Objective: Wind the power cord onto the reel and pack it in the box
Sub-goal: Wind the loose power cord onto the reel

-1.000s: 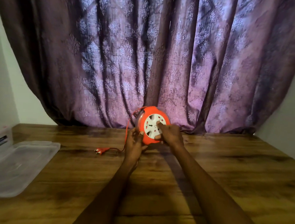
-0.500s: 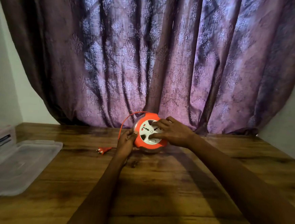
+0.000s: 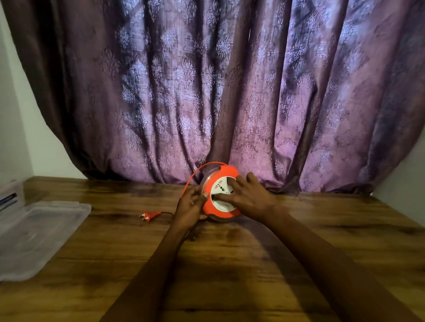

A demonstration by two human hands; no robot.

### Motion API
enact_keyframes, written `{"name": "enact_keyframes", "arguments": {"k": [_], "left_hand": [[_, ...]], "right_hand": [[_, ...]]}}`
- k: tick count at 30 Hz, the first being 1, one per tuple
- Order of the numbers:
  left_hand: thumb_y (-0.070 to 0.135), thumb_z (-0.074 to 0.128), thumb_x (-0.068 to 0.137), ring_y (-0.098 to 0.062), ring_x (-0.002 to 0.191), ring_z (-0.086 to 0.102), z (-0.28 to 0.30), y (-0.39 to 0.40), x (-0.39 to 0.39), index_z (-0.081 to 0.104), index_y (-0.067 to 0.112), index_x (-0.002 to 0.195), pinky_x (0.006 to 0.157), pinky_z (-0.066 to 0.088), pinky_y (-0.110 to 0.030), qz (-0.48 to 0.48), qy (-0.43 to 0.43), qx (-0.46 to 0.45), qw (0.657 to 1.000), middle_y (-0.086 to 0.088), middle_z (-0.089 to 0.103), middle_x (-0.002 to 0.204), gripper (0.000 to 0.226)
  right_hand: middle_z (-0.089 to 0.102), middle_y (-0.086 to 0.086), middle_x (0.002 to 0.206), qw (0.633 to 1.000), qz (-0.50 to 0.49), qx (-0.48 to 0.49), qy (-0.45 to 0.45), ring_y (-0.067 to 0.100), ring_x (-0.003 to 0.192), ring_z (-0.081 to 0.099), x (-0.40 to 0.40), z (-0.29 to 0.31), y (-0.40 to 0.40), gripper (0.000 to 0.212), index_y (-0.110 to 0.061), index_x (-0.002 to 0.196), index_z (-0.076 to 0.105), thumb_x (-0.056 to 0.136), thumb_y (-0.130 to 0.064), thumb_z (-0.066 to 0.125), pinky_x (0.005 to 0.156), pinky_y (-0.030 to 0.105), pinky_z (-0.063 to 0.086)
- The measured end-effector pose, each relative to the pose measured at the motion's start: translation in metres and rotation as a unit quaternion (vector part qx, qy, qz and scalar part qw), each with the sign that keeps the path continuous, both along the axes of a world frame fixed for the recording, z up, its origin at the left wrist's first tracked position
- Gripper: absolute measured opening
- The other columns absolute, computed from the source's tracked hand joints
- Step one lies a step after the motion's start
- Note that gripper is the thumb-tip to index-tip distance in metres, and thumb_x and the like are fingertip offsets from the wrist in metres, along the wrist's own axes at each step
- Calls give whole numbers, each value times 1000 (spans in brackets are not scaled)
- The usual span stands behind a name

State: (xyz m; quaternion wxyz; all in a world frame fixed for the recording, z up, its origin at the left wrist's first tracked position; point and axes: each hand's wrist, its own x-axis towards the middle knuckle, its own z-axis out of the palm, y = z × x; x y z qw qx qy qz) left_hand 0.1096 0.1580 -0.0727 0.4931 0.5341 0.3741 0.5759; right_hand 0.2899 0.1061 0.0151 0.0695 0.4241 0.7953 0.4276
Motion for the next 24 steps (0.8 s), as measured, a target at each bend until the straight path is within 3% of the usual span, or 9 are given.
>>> {"name": "enact_keyframes", "arguments": {"k": [4, 9, 11, 13, 16, 18, 20, 22, 24], "left_hand": [[14, 58, 99, -7, 75, 68, -1, -1, 1, 59, 22, 104, 58, 59, -35, 4, 1, 19, 1000, -5, 66, 99, 9], [15, 58, 99, -26, 95, 64, 0, -2, 5, 54, 9, 124, 77, 58, -54, 4, -18, -1, 1000, -24, 65, 117, 26], [15, 58, 99, -27, 98, 62, 0, -3, 8, 51, 4, 130, 69, 60, -45, 13, -30, 1, 999, -27, 62, 125, 34], [14, 58, 99, -27, 100, 60, 2, -7, 14, 47, 3, 134, 58, 60, -33, 16, -65, 5, 998, -23, 60, 126, 38], [10, 57, 99, -29, 102, 58, 7, -14, 22, 46, 4, 132, 69, 59, -45, 15, -126, 4, 992, -17, 58, 122, 35], [9, 58, 99, -30, 105, 59, 6, -16, 22, 45, 5, 132, 77, 57, -49, 16, -145, 3, 989, -20, 59, 123, 37], [9, 57, 99, -31, 107, 59, 6, -18, 19, 44, 5, 133, 69, 60, -43, 15, -155, 10, 988, -21, 60, 126, 37], [8, 56, 99, -29, 104, 60, 6, -20, 18, 46, 9, 129, 61, 60, -32, 17, -153, 20, 988, -16, 62, 121, 31], [10, 55, 100, -30, 104, 61, 4, -21, 21, 47, 12, 129, 60, 59, -31, 14, -150, 26, 988, -10, 64, 118, 30]], "right_hand": [[53, 13, 135, 998, -19, -3, 54, 35, 114, 53, 2, -8, 2, 49, -49, 145, 36, 100, -32, 43, 91, 48, 39], [64, 11, 112, 993, -34, 16, 114, 35, 98, 59, 1, -16, 8, 52, -48, 138, 49, 89, -32, 59, 82, 46, 43], [65, 10, 113, 982, -66, 10, 176, 35, 103, 57, 0, -19, 11, 55, -48, 141, 44, 88, -45, 60, 85, 46, 41], [68, 7, 115, 943, -108, 11, 315, 34, 107, 58, -5, -19, 12, 64, -49, 142, 39, 83, -64, 57, 90, 45, 42], [71, 3, 117, 807, -110, -36, 579, 33, 111, 63, -24, -14, 14, 68, -47, 133, 45, 72, -70, 66, 91, 41, 45], [67, -1, 125, 712, -118, -74, 688, 30, 117, 61, -37, -11, 16, 67, -42, 127, 50, 69, -67, 72, 95, 39, 45], [70, 1, 118, 622, -135, -107, 764, 26, 110, 65, -45, -7, 16, 65, -30, 120, 58, 69, -66, 74, 91, 37, 50], [76, 2, 80, 476, -107, -158, 858, 20, 72, 74, -48, -6, 19, 56, -12, 105, 69, 74, -58, 77, 61, 31, 57], [70, 5, 54, 329, -73, -197, 921, 13, 35, 57, -47, -9, 24, 42, -9, 87, 67, 79, -49, 77, 33, 18, 37]]}}
